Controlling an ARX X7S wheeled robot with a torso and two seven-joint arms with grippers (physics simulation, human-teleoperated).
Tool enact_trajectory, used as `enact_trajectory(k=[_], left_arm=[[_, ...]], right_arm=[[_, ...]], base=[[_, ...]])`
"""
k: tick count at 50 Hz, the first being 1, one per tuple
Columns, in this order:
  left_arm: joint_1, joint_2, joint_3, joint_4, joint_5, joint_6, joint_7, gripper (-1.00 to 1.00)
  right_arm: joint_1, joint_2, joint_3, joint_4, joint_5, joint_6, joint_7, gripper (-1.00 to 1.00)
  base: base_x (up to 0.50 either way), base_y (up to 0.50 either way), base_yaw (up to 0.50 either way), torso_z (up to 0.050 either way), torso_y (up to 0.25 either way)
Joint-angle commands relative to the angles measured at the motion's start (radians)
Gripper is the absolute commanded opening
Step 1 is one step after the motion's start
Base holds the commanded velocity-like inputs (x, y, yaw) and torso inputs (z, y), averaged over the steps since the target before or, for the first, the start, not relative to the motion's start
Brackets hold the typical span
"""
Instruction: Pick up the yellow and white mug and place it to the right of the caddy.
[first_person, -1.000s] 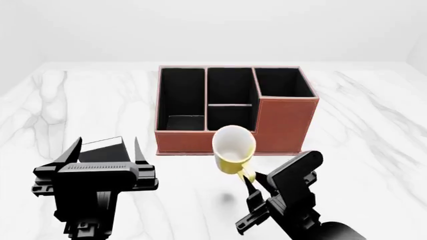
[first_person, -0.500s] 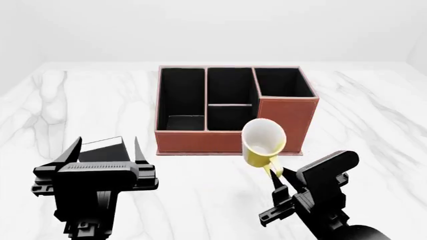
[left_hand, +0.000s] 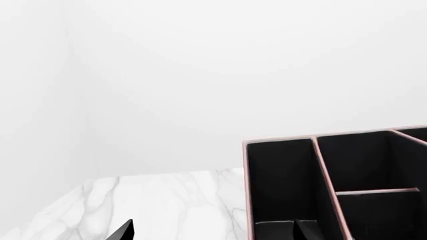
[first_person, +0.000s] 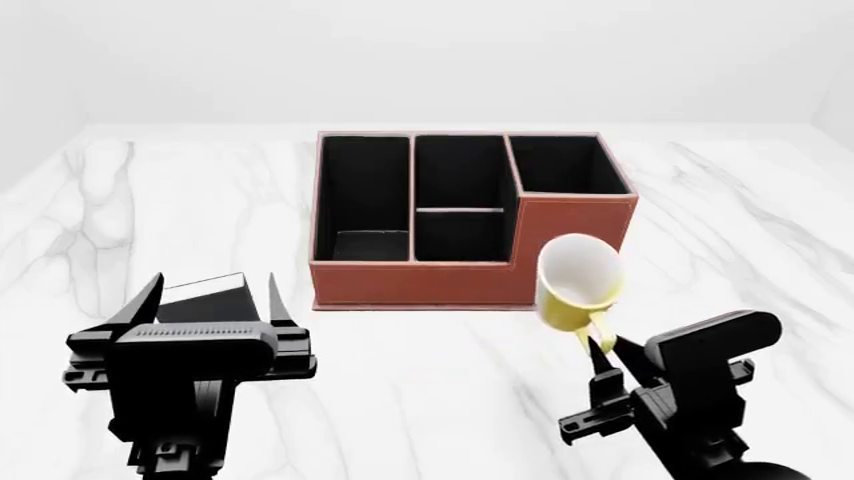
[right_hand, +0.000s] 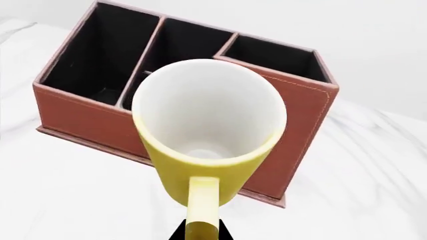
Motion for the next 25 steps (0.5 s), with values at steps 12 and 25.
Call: enact_trajectory(k=[12, 25], left_arm=[[-0.001, -0.005, 0.003, 0.002, -0.005, -0.001, -0.008, 1.00], [0.000, -0.008, 0.007, 0.000, -0.006, 0.003, -0.013, 1.00]], right_arm=[[-0.027, 0.014, 0.112, 0.007, 0.009, 0.021, 0.048, -1.00], [-0.036, 0.017, 0.155, 0.041, 0.006, 0.015, 0.067, -1.00]], base=[[0.00, 0.00, 0.00, 0.000, 0.000], [0.00, 0.00, 0.00, 0.000, 0.001]])
